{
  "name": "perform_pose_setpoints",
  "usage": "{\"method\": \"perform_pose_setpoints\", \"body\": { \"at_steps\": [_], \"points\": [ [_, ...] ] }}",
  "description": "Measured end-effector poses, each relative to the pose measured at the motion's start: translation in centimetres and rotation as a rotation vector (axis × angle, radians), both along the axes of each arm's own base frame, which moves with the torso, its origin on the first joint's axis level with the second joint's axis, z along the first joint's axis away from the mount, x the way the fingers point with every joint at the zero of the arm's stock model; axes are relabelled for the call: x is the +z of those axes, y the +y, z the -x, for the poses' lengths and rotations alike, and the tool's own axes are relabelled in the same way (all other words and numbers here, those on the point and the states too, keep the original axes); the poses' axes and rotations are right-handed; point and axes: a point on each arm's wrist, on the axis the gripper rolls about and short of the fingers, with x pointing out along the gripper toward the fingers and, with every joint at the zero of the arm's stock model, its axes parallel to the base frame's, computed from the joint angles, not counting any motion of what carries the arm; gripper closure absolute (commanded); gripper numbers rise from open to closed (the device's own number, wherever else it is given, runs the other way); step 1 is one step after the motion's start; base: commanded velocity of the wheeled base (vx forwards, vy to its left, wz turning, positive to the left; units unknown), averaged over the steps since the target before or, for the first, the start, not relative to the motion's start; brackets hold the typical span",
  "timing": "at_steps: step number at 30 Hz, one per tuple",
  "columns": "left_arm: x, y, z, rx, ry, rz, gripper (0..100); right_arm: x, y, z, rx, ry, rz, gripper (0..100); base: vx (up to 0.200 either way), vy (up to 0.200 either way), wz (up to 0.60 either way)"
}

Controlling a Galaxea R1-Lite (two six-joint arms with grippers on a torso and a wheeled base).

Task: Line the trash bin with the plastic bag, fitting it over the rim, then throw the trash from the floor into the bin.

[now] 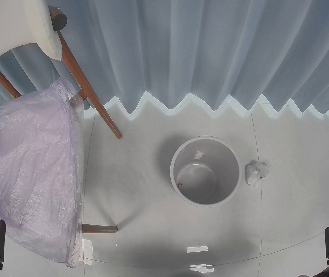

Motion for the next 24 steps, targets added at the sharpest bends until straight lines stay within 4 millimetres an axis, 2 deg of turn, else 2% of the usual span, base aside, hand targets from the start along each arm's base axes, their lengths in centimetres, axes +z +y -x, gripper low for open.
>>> {"method": "perform_pose_setpoints", "body": {
  "at_steps": [4, 8, 15, 20, 24],
  "points": [
    [2.5, -0.2, -1.9, -0.044, 0.065, -0.017, 0, 0.0, 0.0, 0.0, 0.0, 0.0, 0.0, 0, 0.0, 0.0, 0.0],
    [4.9, -0.7, -4.7, -0.101, 0.145, -0.053, 0, 0.0, 0.0, 0.0, 0.0, 0.0, 0.0, 0, 0.0, 0.0, 0.0],
    [8.5, -3.1, -10.0, -0.188, 0.234, -0.114, 0, 0.0, 0.0, 0.0, -0.001, 0.001, 0.0, 0, 0.0, 0.0, 0.0],
    [9.7, -5.8, -13.4, -0.143, 0.296, -0.149, 0, 0.0, 0.0, 0.0, -0.001, 0.0, -0.001, 0, 0.0, 0.0, 0.0],
    [9.6, -7.7, -15.5, -0.042, 0.343, -0.19, 0, 0.0, 0.0, 0.0, -0.001, 0.0, -0.001, 0, 0.0, 0.0, 0.0]
  ]
}}
